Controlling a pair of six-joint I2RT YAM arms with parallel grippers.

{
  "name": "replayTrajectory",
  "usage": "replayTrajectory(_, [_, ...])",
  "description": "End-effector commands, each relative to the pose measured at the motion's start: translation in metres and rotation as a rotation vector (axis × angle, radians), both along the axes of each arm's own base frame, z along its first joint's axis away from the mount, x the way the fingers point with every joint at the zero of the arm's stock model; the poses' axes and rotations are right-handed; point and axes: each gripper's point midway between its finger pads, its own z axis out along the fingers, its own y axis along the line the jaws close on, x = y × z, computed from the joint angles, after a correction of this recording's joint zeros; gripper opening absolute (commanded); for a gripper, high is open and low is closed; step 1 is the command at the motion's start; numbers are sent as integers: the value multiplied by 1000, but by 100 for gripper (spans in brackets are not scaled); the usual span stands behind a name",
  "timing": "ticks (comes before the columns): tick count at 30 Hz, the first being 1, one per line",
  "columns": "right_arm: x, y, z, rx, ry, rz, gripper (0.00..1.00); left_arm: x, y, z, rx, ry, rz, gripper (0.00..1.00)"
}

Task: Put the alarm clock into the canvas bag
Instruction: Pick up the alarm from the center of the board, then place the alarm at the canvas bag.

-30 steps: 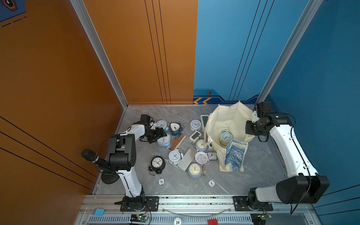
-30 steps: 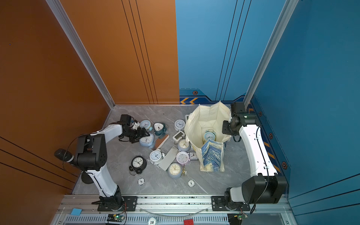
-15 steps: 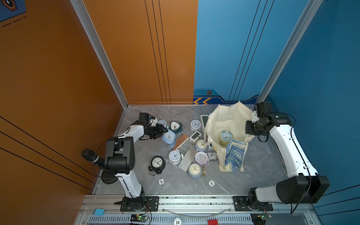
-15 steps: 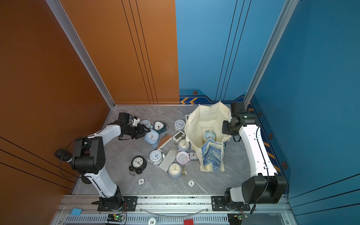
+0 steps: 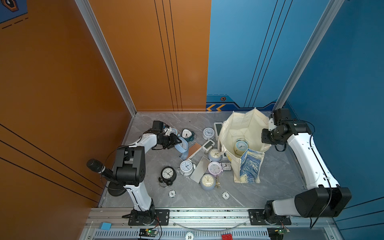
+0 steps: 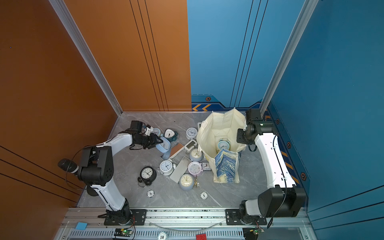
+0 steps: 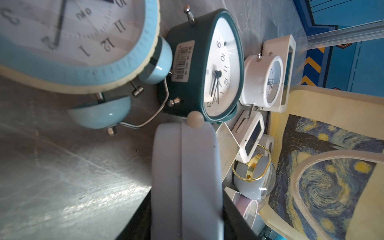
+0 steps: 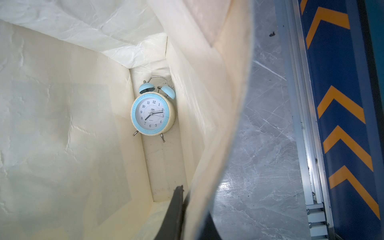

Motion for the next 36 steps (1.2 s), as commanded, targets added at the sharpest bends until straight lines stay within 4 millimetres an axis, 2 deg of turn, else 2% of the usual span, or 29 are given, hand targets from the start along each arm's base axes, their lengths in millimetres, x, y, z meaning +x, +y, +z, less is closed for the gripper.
replayTrajectory(1, [-6,0,-1,-21,25,14,13,1,0,9,43,-16,-8,40])
replayTrajectory(5, [-6,0,-2,-20,27,14,13,0,3,27,69,-54,-1,36])
replayTrajectory(10, [-6,0,-1,-21,24,14,13,-2,6,61,80,-130,15,32])
replayTrajectory(18, [-5,0,-2,-22,27,14,13,-2,-7,132,41,-286,13,25])
replayTrajectory(23, [-5,0,-1,-22,25,14,13,-4,-32,183,5,-419,-21,16])
replayTrajectory(25, [-5,0,-1,-21,25,14,13,-6,-45,201,-12,-460,-45,16])
replayTrajectory(32, [-5,0,0,-20,23,16,13,-16,-102,260,-126,-620,-122,13])
replayTrajectory(36, [-3,1,1,-17,20,15,13,-24,-136,297,-209,-734,-158,4])
